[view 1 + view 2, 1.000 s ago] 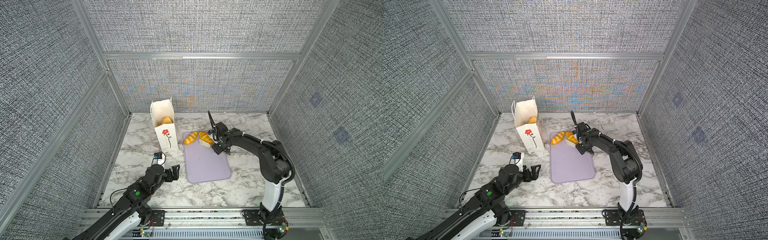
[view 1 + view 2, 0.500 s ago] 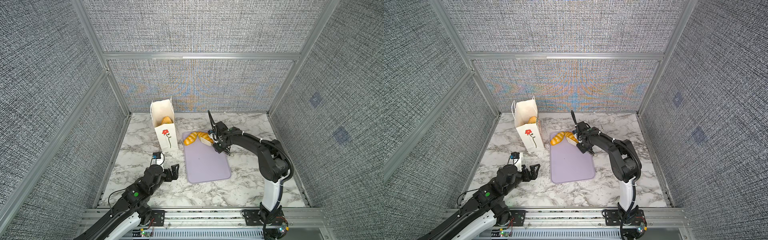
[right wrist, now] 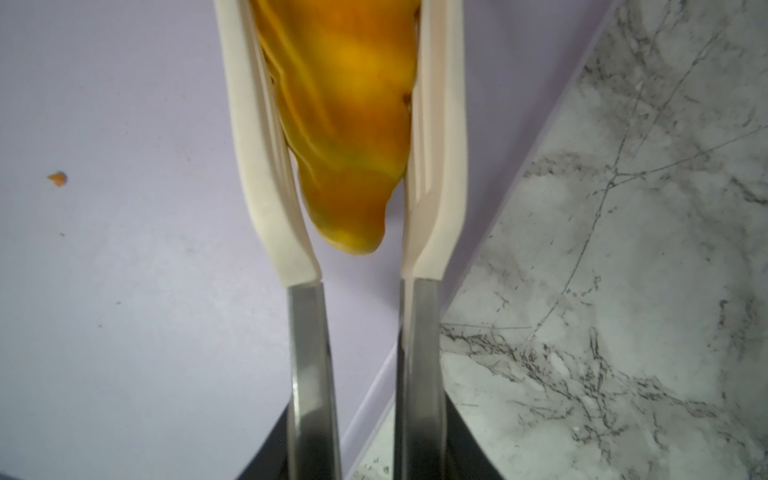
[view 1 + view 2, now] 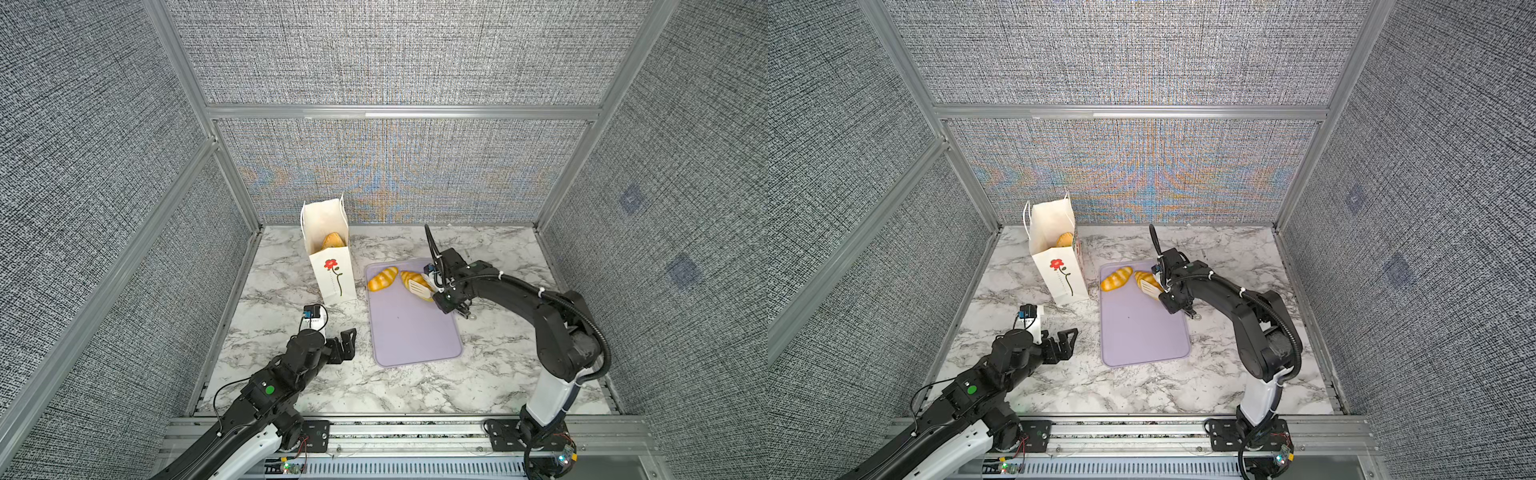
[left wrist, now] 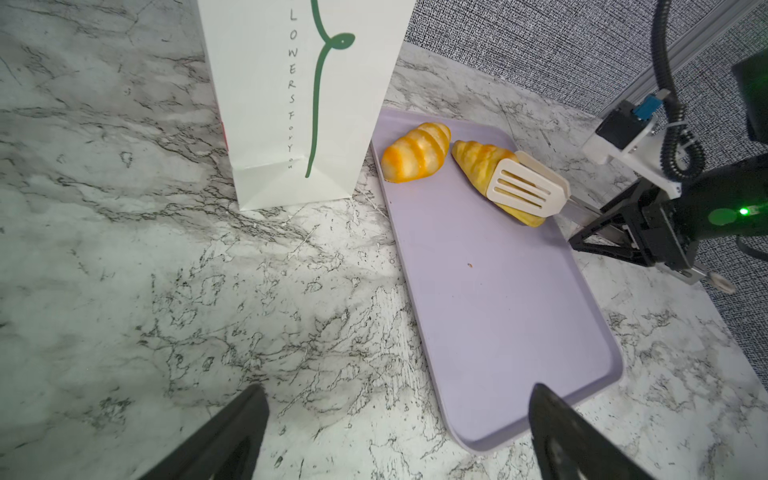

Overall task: Place the fake bread into the paper bag
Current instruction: 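Squeeze the tongs shut on the large croissant and lift it, then carry the large croissant in the tongs over the paper bag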

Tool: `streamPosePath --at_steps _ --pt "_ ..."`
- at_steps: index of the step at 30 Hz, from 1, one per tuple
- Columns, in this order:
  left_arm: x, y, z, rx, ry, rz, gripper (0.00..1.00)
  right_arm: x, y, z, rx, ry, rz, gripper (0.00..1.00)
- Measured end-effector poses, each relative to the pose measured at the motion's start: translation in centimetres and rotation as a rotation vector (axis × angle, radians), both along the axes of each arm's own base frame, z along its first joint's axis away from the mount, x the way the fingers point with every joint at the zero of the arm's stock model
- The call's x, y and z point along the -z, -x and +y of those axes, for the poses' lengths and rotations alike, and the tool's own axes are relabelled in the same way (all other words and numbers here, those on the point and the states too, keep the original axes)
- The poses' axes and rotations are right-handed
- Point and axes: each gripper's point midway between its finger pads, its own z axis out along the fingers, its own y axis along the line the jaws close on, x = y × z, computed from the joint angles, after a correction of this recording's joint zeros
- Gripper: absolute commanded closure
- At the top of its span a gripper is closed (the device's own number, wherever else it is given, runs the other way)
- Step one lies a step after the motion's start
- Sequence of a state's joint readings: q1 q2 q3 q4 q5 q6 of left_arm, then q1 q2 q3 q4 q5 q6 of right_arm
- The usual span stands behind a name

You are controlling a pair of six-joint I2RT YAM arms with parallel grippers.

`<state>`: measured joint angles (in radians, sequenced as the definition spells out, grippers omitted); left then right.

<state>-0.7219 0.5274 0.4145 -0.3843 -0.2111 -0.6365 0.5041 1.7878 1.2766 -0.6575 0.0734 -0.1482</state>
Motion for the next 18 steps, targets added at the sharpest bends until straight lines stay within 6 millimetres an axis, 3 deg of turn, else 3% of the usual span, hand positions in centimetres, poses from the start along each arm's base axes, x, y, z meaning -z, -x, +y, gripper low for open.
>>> streamPosePath --at_steps 9,18 --pt "-0.4 -0.1 0.2 -0.013 -0.004 -0.008 0.01 -1.2 2.5 -1.0 0.061 -0.039 -0.02 0.63" --pt "-0.5 -0.2 0.2 -0.014 -0.01 -0.006 0.01 -3.8 4.6 0.8 0.053 -0.128 -0.062 0.63"
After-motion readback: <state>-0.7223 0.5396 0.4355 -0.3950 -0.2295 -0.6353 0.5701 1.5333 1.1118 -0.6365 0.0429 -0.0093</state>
